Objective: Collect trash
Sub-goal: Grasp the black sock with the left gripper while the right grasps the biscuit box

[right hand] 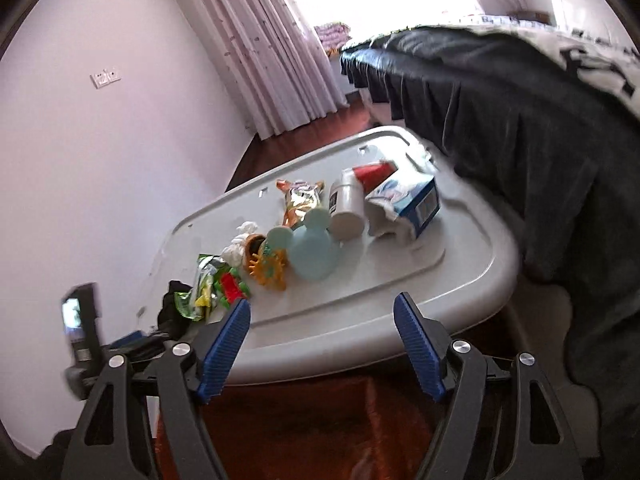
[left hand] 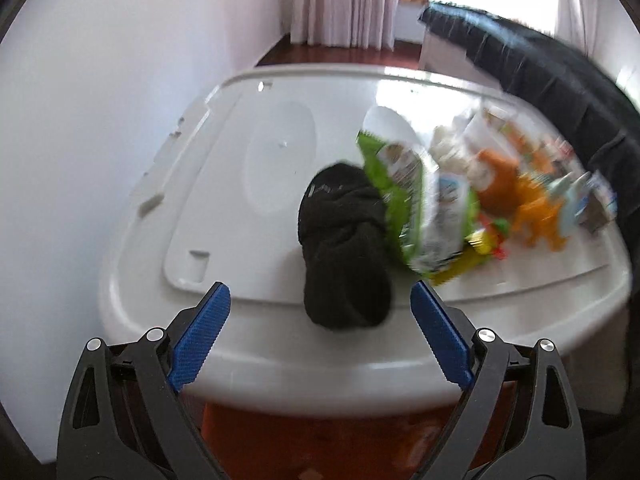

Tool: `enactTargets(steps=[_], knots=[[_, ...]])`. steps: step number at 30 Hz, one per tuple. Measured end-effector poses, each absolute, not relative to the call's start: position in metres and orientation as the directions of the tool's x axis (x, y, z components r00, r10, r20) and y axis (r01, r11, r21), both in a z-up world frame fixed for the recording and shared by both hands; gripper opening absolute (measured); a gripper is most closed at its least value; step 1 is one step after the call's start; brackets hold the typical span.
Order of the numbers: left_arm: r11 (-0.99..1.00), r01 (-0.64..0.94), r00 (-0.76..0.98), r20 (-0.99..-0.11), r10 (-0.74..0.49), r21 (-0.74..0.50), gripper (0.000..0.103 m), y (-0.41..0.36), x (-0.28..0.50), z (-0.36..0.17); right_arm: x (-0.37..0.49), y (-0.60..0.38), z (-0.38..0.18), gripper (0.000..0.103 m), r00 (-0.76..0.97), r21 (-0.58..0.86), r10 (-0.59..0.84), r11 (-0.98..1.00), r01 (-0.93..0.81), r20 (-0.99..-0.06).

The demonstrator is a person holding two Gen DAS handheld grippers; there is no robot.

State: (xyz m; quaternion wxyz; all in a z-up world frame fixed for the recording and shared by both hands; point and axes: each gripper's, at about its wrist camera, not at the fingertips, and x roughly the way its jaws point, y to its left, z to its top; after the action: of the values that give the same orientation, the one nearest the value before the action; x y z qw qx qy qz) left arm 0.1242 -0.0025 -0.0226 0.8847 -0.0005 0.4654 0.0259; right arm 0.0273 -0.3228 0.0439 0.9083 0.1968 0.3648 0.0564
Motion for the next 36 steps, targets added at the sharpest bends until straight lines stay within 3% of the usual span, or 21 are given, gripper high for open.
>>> enactTargets(steps=[4, 13, 14, 15, 18, 23, 29, 33, 36], knots=[[0.995, -0.030, 0.569, -0.817, 0.093, 0.092, 0.089, -0.001, 0.139, -0.037, 0.027, -0.324, 0.048, 0.073, 0.747, 0.378, 0.219, 0.925, 0.046, -0.628], [0.994, 0.039, 0.594, -0.802, 0.059, 0.102, 0.089, -0.011, 0.174, -0.041, 0.034, -0.318, 0.042, 0.073, 0.731, 0.369, 0.221, 0.928, 0.045, -0.646], [0.994, 0.046, 0.596, -0.801, 0.052, 0.099, 0.075, -0.012, 0.177, -0.042, 0.034, -0.316, 0.041, 0.073, 0.729, 0.364, 0.219, 0.930, 0.045, -0.649], [0.995, 0.061, 0.595, -0.803, 0.026, 0.077, 0.054, -0.012, 0.179, -0.043, 0.035, -0.314, 0.041, 0.073, 0.727, 0.357, 0.216, 0.933, 0.043, -0.652], [0.998, 0.055, 0.590, -0.807, -0.015, 0.022, 0.048, -0.007, 0.180, -0.042, 0.037, -0.307, 0.039, 0.073, 0.721, 0.335, 0.209, 0.942, 0.034, -0.660], [0.998, 0.024, 0.593, -0.805, 0.034, 0.060, 0.046, -0.003, 0.161, -0.027, 0.037, -0.302, 0.038, 0.073, 0.717, 0.296, 0.193, 0.955, 0.019, -0.670], [0.997, 0.018, 0.612, -0.788, -0.065, -0.069, 0.046, 0.010, 0.076, 0.033, 0.059, -0.320, 0.062, 0.073, 0.749, 0.258, 0.135, 0.965, 0.049, -0.649], [0.993, 0.006, 0.648, -0.756, -0.091, -0.114, 0.046, 0.011, 0.025, 0.035, 0.100, -0.341, 0.066, 0.080, 0.772, 0.197, 0.042, 0.974, 0.108, -0.634], [0.994, 0.013, 0.663, -0.743, -0.092, -0.111, 0.046, 0.004, 0.009, 0.020, 0.135, -0.348, 0.040, 0.080, 0.724, 0.151, -0.019, 0.974, 0.169, -0.689]])
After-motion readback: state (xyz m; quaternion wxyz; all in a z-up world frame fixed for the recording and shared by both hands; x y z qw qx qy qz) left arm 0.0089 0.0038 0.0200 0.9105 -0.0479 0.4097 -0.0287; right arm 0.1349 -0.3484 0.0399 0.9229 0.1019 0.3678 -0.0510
